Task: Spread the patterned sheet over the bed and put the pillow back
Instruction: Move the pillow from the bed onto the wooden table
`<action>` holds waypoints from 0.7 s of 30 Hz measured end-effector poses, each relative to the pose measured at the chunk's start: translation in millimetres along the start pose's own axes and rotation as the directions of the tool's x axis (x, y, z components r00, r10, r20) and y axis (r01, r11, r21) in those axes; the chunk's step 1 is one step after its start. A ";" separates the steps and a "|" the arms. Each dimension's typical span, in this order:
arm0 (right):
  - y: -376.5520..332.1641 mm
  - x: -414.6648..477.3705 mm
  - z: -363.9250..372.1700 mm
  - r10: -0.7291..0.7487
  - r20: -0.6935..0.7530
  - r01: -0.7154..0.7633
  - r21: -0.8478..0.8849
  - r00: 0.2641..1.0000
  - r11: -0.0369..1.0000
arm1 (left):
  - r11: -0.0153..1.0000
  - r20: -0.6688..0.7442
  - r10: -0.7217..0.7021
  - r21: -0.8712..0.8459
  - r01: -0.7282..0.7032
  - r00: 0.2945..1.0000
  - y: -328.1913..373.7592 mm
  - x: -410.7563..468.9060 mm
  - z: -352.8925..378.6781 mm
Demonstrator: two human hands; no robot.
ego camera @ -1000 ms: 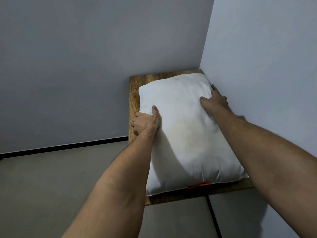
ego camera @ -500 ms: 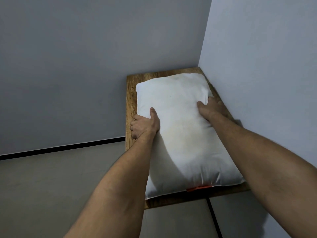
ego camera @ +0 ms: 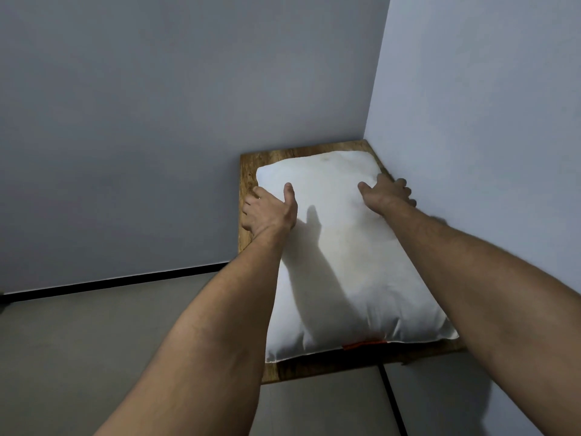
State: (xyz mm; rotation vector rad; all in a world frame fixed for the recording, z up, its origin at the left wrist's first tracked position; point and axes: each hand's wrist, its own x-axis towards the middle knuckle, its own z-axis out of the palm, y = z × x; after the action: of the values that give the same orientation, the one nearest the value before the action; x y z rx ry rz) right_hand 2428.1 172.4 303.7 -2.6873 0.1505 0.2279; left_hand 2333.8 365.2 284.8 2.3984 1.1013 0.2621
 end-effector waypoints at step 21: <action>-164.3 -186.6 -73.8 -0.549 -0.127 0.537 -0.119 0.826 0.835 | 0.944 -0.202 0.310 0.177 -0.277 0.929 -49.4 -41.7 -219.2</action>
State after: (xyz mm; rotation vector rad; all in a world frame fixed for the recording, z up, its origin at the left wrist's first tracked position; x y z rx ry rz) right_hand 2278.4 301.1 471.9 -2.6908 -0.5911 -0.1615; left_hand 2194.1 437.6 450.5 2.7179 0.8739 0.5905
